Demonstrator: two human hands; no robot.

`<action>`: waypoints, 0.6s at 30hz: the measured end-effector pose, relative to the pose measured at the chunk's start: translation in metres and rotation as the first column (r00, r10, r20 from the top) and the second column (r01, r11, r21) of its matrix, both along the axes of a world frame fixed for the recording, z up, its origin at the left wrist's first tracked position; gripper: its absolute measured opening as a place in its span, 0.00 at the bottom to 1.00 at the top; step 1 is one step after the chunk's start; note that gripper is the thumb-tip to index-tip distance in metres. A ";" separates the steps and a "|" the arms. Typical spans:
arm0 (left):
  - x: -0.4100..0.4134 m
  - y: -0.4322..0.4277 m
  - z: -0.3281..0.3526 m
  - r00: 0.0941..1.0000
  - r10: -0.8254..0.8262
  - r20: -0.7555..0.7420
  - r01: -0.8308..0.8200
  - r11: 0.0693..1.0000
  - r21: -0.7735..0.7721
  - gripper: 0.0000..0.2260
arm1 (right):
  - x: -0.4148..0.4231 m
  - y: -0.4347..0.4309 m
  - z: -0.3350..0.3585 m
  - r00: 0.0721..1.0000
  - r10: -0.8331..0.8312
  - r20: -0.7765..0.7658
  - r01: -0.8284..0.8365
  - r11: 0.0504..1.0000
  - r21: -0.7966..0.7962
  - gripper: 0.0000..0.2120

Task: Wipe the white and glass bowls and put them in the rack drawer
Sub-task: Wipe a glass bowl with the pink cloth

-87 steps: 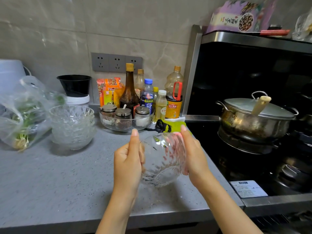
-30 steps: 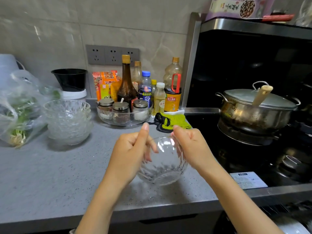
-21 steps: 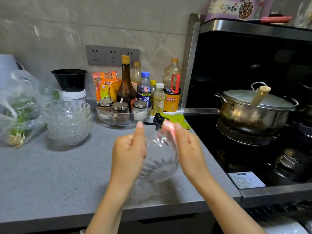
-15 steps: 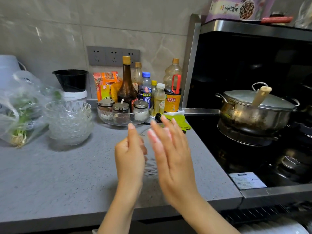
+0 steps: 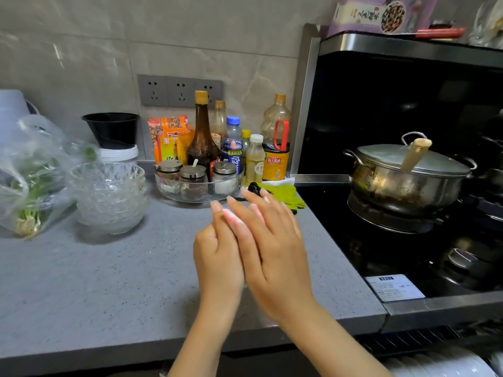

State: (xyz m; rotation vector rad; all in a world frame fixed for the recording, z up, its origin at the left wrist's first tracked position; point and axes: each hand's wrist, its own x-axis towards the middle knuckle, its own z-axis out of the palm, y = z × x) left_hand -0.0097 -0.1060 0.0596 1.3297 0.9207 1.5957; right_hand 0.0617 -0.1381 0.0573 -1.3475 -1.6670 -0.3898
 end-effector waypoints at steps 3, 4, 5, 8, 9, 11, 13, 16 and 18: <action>-0.004 -0.003 0.002 0.999 -0.028 -0.026 0.028 1.000 0.014 0.28 | 0.008 0.004 0.013 0.983 0.069 -0.172 -0.075 0.997 -0.028 0.18; -0.007 -0.003 0.003 0.999 -0.040 -0.034 0.041 0.999 0.011 0.27 | 0.013 0.006 0.017 0.952 0.115 -0.285 -0.140 0.988 -0.069 0.18; -0.010 -0.004 0.004 0.998 -0.058 -0.029 0.058 0.998 0.002 0.26 | 0.018 0.007 0.022 0.900 0.152 -0.409 -0.215 0.970 -0.114 0.17; -0.019 -0.002 0.004 0.993 -0.098 0.062 0.102 0.992 -0.080 0.24 | 0.028 0.006 0.028 0.661 0.164 -0.733 -0.429 0.883 -0.189 0.15; -0.022 -0.001 0.003 0.990 -0.107 0.097 0.117 0.987 -0.110 0.24 | 0.030 0.005 0.029 0.605 0.121 -0.787 -0.451 0.866 -0.214 0.16; -0.025 0.004 -0.001 0.977 -0.140 0.161 0.163 0.977 -0.135 0.25 | 0.033 0.001 0.028 0.526 0.028 -0.850 -0.452 0.856 -0.252 0.20; -0.026 0.011 -0.005 0.952 -0.235 0.199 0.261 0.958 -0.116 0.31 | 0.033 -0.001 0.027 0.487 -0.055 -0.872 -0.402 0.872 -0.280 0.20; -0.028 0.017 -0.004 0.943 -0.297 0.148 0.311 0.947 -0.079 0.36 | 0.035 -0.006 0.032 0.580 -0.081 -0.810 -0.359 0.868 -0.344 0.29; -0.029 0.020 0.000 0.961 -0.275 0.013 0.275 0.961 -0.024 0.30 | 0.036 -0.009 0.039 0.635 -0.034 -0.772 -0.346 0.881 -0.323 0.28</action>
